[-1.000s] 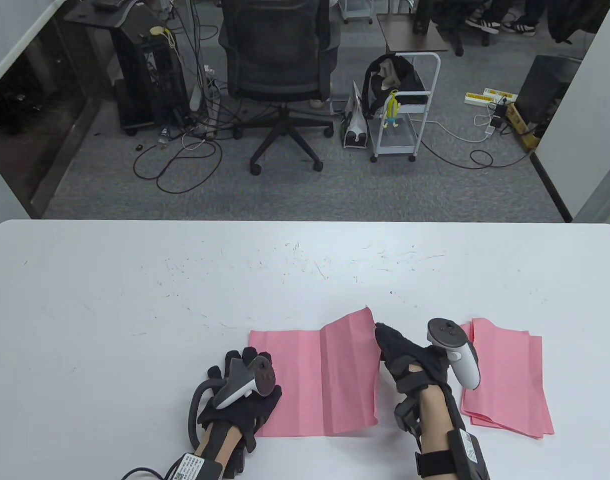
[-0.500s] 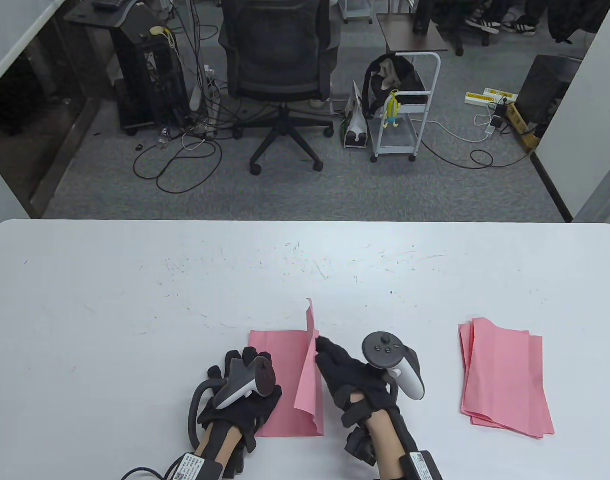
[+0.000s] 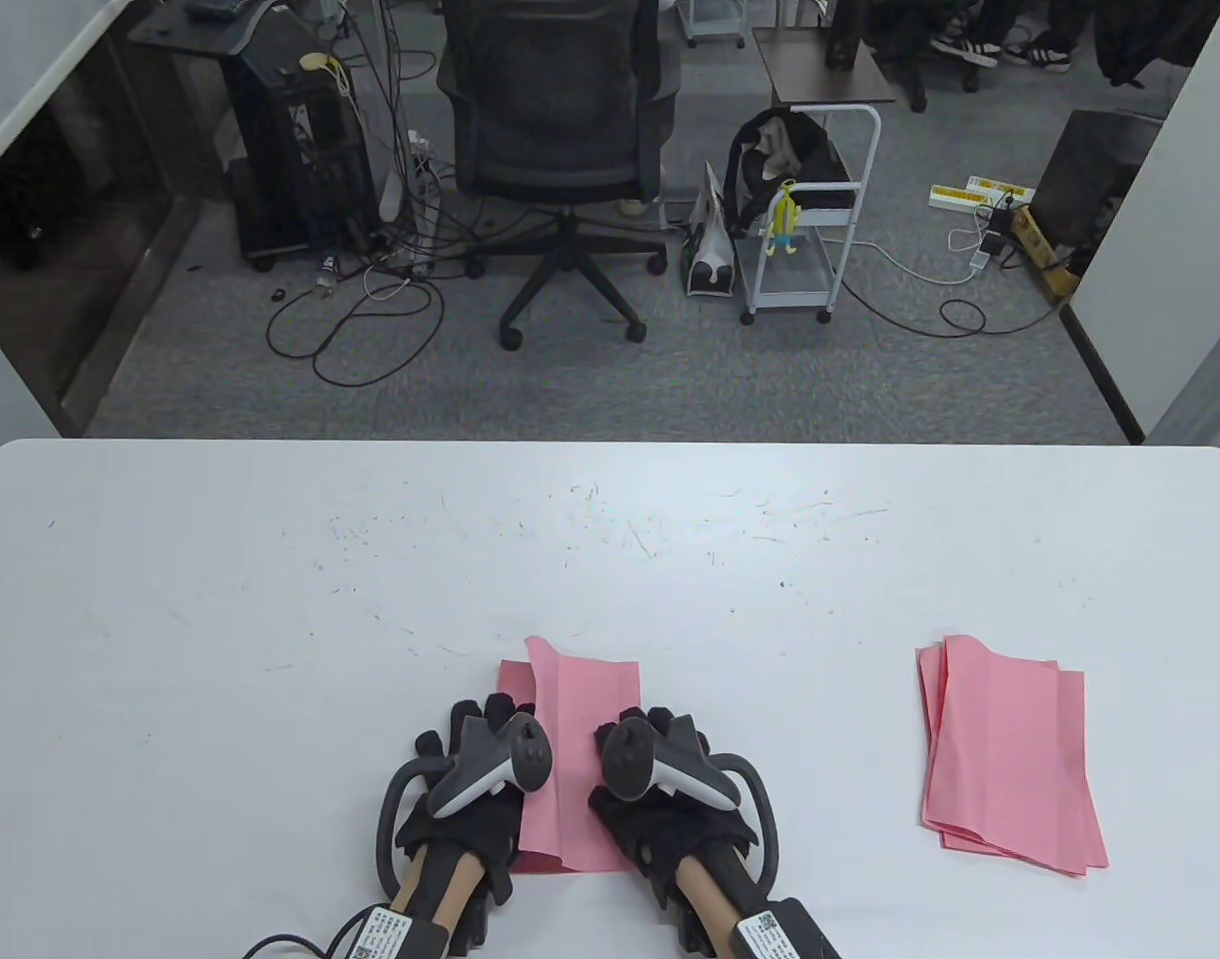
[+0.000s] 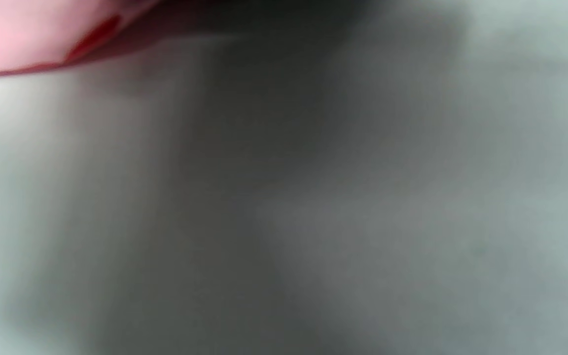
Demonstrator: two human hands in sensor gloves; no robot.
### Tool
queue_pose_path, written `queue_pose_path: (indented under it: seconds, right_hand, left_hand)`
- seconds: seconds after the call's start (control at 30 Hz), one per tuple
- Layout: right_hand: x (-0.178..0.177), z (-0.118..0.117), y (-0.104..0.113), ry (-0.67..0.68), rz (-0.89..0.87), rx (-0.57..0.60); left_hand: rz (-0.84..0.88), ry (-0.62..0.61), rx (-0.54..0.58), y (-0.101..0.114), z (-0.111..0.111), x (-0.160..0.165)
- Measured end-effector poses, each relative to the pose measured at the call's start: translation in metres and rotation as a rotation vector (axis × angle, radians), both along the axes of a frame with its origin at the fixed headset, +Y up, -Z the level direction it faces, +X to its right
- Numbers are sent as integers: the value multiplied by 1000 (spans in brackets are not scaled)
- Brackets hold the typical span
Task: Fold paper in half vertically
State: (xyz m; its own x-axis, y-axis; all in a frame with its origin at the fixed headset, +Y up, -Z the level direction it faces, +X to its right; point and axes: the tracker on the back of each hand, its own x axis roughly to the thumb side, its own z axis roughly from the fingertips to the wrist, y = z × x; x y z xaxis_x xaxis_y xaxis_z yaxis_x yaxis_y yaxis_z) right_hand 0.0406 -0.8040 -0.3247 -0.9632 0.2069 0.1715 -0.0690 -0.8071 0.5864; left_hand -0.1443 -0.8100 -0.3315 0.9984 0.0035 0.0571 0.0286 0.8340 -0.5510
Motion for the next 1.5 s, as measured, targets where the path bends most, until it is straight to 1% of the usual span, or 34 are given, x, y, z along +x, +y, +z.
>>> queue_pose_path:
  seconds: [0.17, 0.27, 0.3, 0.33, 0.43, 0.5, 0.57, 0.63, 0.8, 0.9, 1.0, 1.2, 1.23, 1.27, 1.33, 1.4, 1.5]
  right_hand:
    - [0, 1, -2, 3, 5, 5]
    - [0, 1, -3, 1, -4, 3]
    - [0, 1, -3, 1, -5, 3]
    - [0, 1, -3, 1, -5, 2]
    - [0, 2, -3, 1, -4, 2]
    - [0, 2, -3, 2, -4, 2]
    - [0, 1, -3, 2, -5, 0]
    - [0, 2, -3, 3, -5, 0]
    - [1, 2, -3, 4, -6, 0]
    - [1, 2, -3, 4, -6, 0]
    - [1, 2, -3, 4, -6, 0]
    - [1, 2, -3, 4, -5, 0]
    - [1, 2, -3, 4, -5, -1]
    - [1, 2, -3, 4, -5, -1]
    - [1, 2, -3, 4, -4, -1]
    - [1, 2, -3, 4, -2, 0]
    - [1, 2, -3, 4, -3, 0]
  left_hand:
    - [-1, 1, 1, 1, 0, 0]
    - [2, 3, 20, 7, -2, -4]
    - [10, 7, 43, 12, -4, -10]
    - [21, 24, 57, 15, -6, -14]
    - [97, 132, 140, 27, -10, -38]
    - [136, 178, 185, 35, -10, -48]
    - [177, 189, 221, 41, -9, -50]
    - [205, 161, 237, 47, -7, -41]
    - [124, 10, 247, 54, 3, -3]
    - [87, -64, 222, 50, 8, 15]
    - [56, -89, 170, 39, 8, 22]
    - [-27, -59, 47, 9, 1, 9]
    - [-23, -59, 24, 4, 0, 5]
    - [22, -55, 6, 1, 0, 3]
    - [41, -45, 30, 1, 0, 2]
    - [11, -58, 23, 1, 1, 3]
    - [20, -54, 20, 1, 1, 3]
